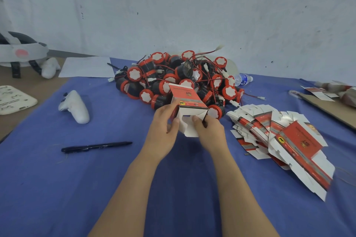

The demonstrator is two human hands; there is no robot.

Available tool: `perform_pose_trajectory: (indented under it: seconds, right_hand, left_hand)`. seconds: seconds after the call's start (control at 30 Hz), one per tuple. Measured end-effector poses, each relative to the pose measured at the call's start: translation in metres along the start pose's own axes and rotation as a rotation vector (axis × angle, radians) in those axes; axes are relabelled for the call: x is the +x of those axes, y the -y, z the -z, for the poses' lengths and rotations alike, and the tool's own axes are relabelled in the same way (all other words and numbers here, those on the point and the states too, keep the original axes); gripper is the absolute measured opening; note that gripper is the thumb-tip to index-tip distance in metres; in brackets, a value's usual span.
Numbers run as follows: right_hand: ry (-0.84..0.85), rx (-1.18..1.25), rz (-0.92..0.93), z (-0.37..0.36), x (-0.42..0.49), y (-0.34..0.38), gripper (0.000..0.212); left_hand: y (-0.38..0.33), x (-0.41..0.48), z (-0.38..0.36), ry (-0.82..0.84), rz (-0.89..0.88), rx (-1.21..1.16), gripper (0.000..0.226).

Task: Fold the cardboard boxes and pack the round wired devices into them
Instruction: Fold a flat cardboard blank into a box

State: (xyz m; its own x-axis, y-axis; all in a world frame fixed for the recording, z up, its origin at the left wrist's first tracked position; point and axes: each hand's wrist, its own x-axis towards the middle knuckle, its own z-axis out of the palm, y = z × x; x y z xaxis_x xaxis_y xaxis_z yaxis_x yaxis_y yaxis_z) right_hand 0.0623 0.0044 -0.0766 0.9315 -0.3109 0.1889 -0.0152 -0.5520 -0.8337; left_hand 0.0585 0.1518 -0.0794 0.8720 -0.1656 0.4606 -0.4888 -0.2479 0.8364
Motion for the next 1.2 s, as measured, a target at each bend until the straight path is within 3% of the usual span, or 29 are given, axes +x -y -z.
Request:
perform_pose_trajectory:
  seconds: [0.23, 0.37, 0.47, 0.63, 0.73, 0.8, 0.97, 1.1, 1.2]
  right_hand:
    - [0.046, -0.043, 0.063, -0.001, -0.001, 0.001, 0.021]
    - [0.036, -0.012, 0.149, -0.01, -0.007, 0.006, 0.018]
    - [0.052, 0.052, 0.222, -0.014, -0.013, 0.013, 0.029]
    - [0.438, 0.484, 0.171, -0.001, -0.016, 0.017, 0.04]
    - [0.566, 0.496, 0.187, 0.004, -0.016, 0.016, 0.05]
    - [0.426, 0.505, 0.217, 0.0, -0.014, 0.017, 0.049]
    - [-0.174, 0.383, 0.142, -0.017, -0.013, 0.015, 0.027]
    - [-0.257, 0.37, 0.102, -0.017, -0.012, 0.012, 0.023]
    - [-0.129, 0.392, 0.124, -0.021, -0.012, 0.014, 0.024]
  left_hand:
    - [0.0, 0.0, 0.004, -0.043, 0.03, -0.109, 0.042]
    - [0.001, -0.001, 0.002, -0.208, 0.054, 0.011, 0.044]
    - [0.003, -0.001, 0.001, -0.313, 0.086, 0.015, 0.042]
    - [0.006, 0.002, 0.007, -0.404, 0.237, -0.199, 0.03]
    - [0.006, 0.003, 0.009, -0.376, 0.271, -0.324, 0.03]
    - [0.001, 0.002, 0.006, -0.344, 0.257, -0.407, 0.034]
    - [-0.01, -0.001, -0.008, -0.216, 0.146, -0.436, 0.035]
    - [-0.012, -0.005, -0.015, -0.164, 0.091, -0.34, 0.035]
    - [-0.008, -0.004, -0.013, -0.248, 0.126, -0.288, 0.038]
